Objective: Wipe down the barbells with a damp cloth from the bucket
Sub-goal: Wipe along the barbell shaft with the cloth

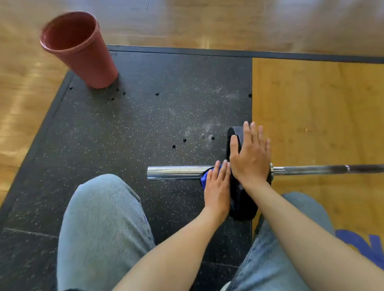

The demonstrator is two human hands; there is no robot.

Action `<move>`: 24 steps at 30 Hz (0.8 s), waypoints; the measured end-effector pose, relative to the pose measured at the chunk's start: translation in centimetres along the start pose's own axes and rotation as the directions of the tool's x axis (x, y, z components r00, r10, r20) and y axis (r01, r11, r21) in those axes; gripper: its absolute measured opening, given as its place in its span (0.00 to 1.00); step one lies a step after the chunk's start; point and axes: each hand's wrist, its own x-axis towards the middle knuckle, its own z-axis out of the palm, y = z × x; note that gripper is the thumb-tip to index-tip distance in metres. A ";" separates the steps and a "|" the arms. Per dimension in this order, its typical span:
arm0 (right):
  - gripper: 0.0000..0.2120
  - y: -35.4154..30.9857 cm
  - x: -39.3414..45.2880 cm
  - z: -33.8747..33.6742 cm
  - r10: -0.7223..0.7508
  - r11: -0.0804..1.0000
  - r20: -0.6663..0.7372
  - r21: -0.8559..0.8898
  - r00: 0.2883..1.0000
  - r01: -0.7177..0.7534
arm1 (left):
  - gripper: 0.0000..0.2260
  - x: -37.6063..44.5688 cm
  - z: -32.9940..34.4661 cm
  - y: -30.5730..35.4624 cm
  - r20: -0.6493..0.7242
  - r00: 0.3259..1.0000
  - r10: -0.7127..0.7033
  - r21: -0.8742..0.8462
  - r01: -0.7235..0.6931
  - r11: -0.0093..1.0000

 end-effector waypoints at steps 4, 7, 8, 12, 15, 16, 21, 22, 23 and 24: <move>0.31 -0.1 -0.5 -0.4 -0.049 0.999 0.029 -0.008 0.998 0.050 | 0.38 -1.1 -1.4 -3.9 -0.055 0.981 -0.187 0.074 0.191 0.979; 0.30 -0.3 -0.4 -0.2 -0.075 0.997 0.024 -0.014 0.997 0.075 | 0.39 -1.6 -2.7 -5.6 -0.093 0.923 -0.373 0.087 0.381 0.921; 0.30 -0.4 -0.2 0.0 -0.083 0.996 0.018 -0.021 0.996 0.084 | 0.38 -1.3 -3.1 -4.9 -0.095 0.920 -0.381 0.091 0.389 0.917; 0.30 -0.5 1.0 -0.1 -0.085 0.995 -0.024 0.044 0.996 0.086 | 0.36 1.6 -1.4 -0.2 -0.016 0.993 -0.119 0.059 0.120 0.991; 0.28 -0.3 1.0 -1.1 -0.166 0.985 -0.136 0.030 0.977 0.171 | 0.35 2.6 -1.7 -0.1 0.003 0.999 -0.045 0.077 0.044 0.996; 0.28 -0.3 0.4 -1.4 -0.205 0.978 -0.157 0.011 0.966 0.210 | 0.33 2.5 -2.1 -1.4 -0.032 0.997 -0.076 0.087 0.079 0.993; 0.33 0.5 -5.6 0.3 -0.274 0.960 -0.099 -0.083 0.957 0.266 | 0.29 1.5 -3.1 -6.6 -0.091 0.925 -0.368 0.141 0.378 0.915; 0.33 0.8 -6.0 0.8 -0.301 0.948 -0.090 -0.140 0.949 0.287 | 0.29 1.8 -2.9 -6.0 -0.086 0.920 -0.383 0.144 0.392 0.909; 0.32 1.0 -5.9 1.3 -0.329 0.930 -0.086 -0.199 0.940 0.307 | 0.28 2.3 -2.5 -4.9 -0.086 0.924 -0.374 0.133 0.382 0.914; 0.31 1.2 -5.5 1.6 -0.347 0.916 -0.079 -0.243 0.935 0.320 | 0.27 2.6 -1.9 -3.8 -0.077 0.939 -0.335 0.117 0.342 0.932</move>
